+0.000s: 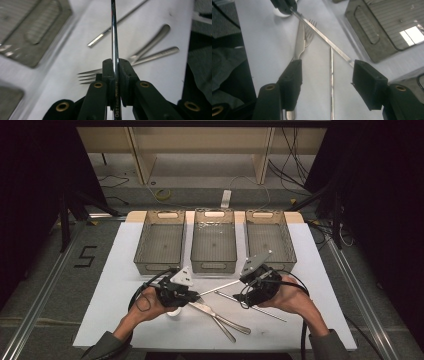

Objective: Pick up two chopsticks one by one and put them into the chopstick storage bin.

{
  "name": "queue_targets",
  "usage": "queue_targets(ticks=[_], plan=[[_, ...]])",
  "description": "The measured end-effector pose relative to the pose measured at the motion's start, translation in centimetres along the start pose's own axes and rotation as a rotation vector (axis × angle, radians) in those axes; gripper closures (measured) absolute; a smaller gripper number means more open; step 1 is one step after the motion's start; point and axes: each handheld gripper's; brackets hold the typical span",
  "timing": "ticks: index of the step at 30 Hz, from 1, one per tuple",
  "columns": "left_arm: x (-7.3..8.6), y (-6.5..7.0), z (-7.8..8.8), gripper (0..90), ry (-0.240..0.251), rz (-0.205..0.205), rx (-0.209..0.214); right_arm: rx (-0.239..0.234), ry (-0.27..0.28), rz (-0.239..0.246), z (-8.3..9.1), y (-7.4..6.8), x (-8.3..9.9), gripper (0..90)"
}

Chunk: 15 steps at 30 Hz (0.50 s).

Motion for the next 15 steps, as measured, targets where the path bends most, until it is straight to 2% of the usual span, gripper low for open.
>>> queue_targets(ticks=[2, 6, 10, 15], plan=[[0.1, -0.1, 0.6, 83.7, 0.007, 0.012, -0.046, 0.014, -0.002, -0.005, 0.1, 0.2, 0.3, 40.8], [0.2, -0.6, 1.5, 83.7, 0.042, 0.054, -0.082, 0.027, -0.036, -0.018, -0.4, 0.4, 1.1, 38.7], [0.6, -1.5, 2.3, 83.7, 0.083, 0.113, -0.110, 0.044, -0.097, -0.007, -1.5, 0.5, 1.7, 36.8], [0.9, -2.9, 4.1, 83.7, 0.157, 0.193, -0.151, 0.048, -0.174, -0.045, -3.1, 1.2, 2.9, 35.6]])
Point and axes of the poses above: each handheld gripper's, and its own axes: z roughly backward along the jaws, x roughly out of its underside, y roughly to its right, and after that the axes turned 9 degrees about x, right-handed
